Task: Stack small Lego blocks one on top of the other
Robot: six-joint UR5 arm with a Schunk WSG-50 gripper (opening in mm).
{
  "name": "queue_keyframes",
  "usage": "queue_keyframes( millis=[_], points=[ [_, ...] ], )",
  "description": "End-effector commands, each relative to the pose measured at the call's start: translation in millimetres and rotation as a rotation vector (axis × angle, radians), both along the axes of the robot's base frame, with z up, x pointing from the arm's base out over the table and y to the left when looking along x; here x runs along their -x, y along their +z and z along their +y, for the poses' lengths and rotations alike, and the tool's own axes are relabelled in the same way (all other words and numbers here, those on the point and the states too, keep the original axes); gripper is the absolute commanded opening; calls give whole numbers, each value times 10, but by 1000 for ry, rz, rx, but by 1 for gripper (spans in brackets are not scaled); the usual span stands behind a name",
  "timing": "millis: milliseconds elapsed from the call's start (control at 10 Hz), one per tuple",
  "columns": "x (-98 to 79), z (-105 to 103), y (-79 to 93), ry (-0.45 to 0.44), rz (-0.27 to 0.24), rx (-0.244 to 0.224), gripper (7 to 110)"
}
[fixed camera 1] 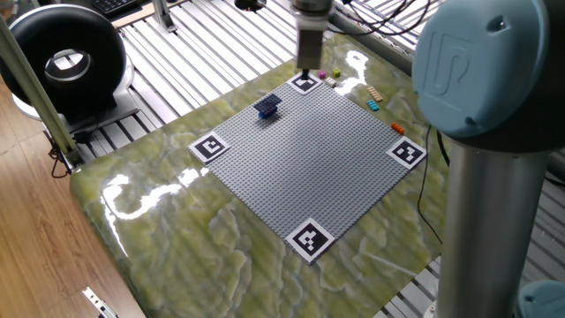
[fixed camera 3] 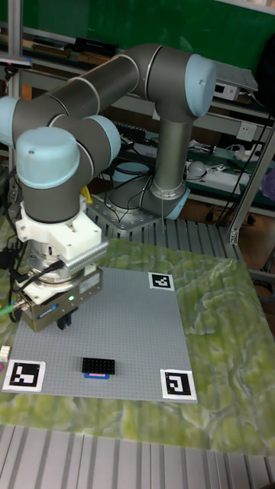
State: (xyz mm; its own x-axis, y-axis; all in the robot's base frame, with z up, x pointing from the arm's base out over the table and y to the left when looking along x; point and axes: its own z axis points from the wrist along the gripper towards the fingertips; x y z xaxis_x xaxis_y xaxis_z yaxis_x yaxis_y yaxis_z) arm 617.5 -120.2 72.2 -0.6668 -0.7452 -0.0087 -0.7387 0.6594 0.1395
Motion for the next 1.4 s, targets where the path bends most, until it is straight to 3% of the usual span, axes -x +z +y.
queue_keyframes(
  millis=[0, 300, 500, 600, 700, 800, 900, 1000, 1100, 1300],
  points=[
    [243, -320, -137, 51, 6, -16, 7],
    [298, -562, -256, 24, -3, 36, 7],
    [277, -732, -263, -103, -5, 116, 7],
    [355, -643, -253, -212, 36, 93, 7],
    [381, -287, -214, -274, 70, -41, 7],
    [476, -297, -201, -252, 105, -35, 7],
    [504, -546, -226, -176, 97, 56, 7],
    [448, -679, -241, -96, 65, 97, 7],
    [480, -671, -280, -15, 34, 66, 7],
    [606, -900, -349, 68, -16, 104, 7]
  ],
)
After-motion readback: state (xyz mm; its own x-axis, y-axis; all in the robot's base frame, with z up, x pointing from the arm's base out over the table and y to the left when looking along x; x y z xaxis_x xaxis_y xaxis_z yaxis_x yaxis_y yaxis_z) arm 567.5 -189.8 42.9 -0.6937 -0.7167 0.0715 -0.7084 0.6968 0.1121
